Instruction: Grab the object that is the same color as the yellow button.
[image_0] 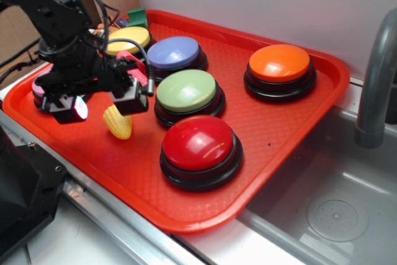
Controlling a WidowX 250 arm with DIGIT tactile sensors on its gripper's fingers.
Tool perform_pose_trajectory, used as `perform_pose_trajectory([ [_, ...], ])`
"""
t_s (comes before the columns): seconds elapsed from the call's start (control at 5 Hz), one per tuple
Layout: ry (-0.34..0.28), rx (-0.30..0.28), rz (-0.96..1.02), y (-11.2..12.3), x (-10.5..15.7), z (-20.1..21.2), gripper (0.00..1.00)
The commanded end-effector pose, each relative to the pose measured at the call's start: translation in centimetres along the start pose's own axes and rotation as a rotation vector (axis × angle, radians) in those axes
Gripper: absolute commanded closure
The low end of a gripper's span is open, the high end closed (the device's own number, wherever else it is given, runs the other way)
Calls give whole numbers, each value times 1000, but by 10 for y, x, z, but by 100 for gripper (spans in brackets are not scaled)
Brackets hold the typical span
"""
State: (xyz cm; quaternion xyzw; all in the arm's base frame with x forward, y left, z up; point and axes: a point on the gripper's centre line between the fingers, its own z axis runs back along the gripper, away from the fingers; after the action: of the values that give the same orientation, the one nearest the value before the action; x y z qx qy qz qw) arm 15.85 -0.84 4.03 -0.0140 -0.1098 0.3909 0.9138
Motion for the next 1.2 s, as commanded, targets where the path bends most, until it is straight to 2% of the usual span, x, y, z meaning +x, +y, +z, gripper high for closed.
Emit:
perform_pose_trajectory([
  [0.0, 1, -12, 0, 1, 3, -10, 0],
  [0.4, 5, 1, 19, 21, 7, -18, 0],
  [0.6, 10, -22, -20, 20, 9, -19, 0],
  [0.8, 22, -6, -59, 17, 9, -22, 71],
  [1.0, 36, -2, -52, 15, 9, -24, 100],
])
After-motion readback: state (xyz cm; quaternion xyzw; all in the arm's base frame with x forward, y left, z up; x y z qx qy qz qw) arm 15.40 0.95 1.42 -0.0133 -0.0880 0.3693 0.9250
